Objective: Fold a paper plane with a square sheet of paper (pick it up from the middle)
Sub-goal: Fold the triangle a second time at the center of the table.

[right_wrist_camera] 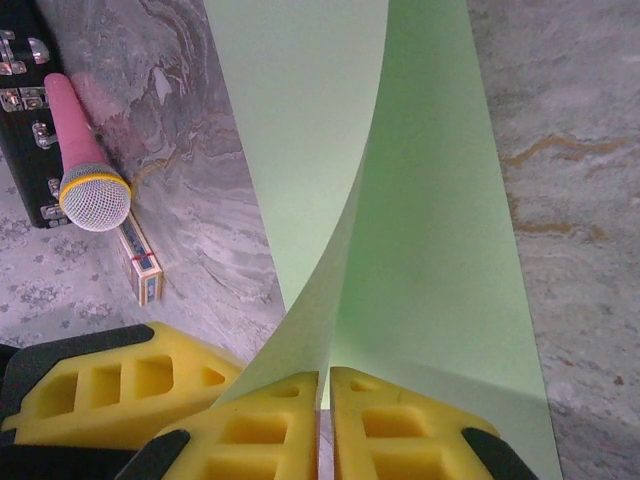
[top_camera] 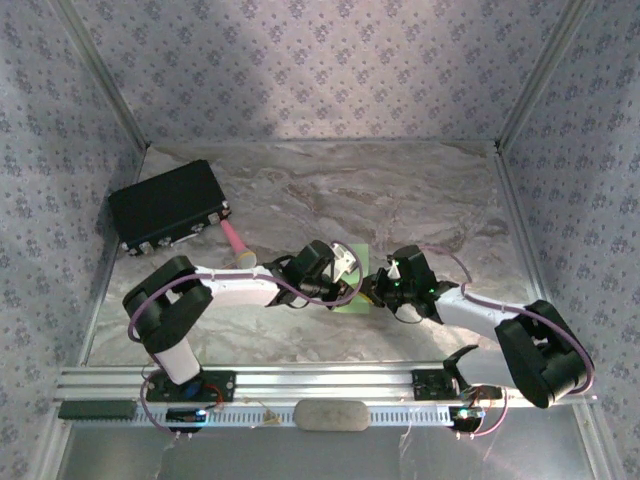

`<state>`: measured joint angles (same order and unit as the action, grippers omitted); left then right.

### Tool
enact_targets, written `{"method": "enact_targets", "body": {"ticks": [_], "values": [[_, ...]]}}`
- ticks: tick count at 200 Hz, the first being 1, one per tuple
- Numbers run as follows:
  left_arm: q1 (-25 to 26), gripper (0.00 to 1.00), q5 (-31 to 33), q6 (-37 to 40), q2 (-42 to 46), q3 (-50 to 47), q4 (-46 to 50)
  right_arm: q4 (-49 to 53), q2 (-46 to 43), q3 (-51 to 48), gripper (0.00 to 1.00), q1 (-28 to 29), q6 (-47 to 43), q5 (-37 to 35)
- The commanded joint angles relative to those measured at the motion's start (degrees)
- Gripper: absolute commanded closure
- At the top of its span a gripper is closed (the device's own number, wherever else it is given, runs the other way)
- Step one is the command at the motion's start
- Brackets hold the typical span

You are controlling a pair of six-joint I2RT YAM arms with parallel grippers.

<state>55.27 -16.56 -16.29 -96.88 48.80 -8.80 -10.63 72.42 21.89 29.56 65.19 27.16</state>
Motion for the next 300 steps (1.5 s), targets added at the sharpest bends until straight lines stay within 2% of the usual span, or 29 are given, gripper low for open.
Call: {"method": "enact_targets", "body": {"ticks": [1, 67, 114, 217, 270, 300], "values": [[-0.67, 0.77, -2.2, -0.98, 1.37, 0.26, -0.91, -0.53, 0.43, -0.4, 0.88, -0.01, 0.98, -0.86], [-1.91, 0.77, -3.42, -2.17, 2.21, -1.36, -3.46, -0.98, 0.79, -0.53, 0.88, -0.21, 1.16, -0.7], [-2.18, 0.84, -4.1, -2.41, 1.72, -1.16, -3.91, -1.1, 0.71, -0.93, 0.88, -0.23, 1.24, -0.61], [-2.79, 0.79, -6.29, -3.56, 2.15, -1.03, -5.55, -2.0, 2.04, -0.89, 0.88, -0.12, 1.37, -0.49], [-3.15, 0.97, -6.73, -2.69, 1.52, -0.9, -3.93, -2.62, 2.54, -1.14, 0.89, -0.14, 1.63, -0.25], [-3.58, 1.0, -6.56, -2.53, 1.61, -0.81, -3.51, 1.21, 1.58, -1.23, 0.89, 0.27, 0.42, -1.82]]}}
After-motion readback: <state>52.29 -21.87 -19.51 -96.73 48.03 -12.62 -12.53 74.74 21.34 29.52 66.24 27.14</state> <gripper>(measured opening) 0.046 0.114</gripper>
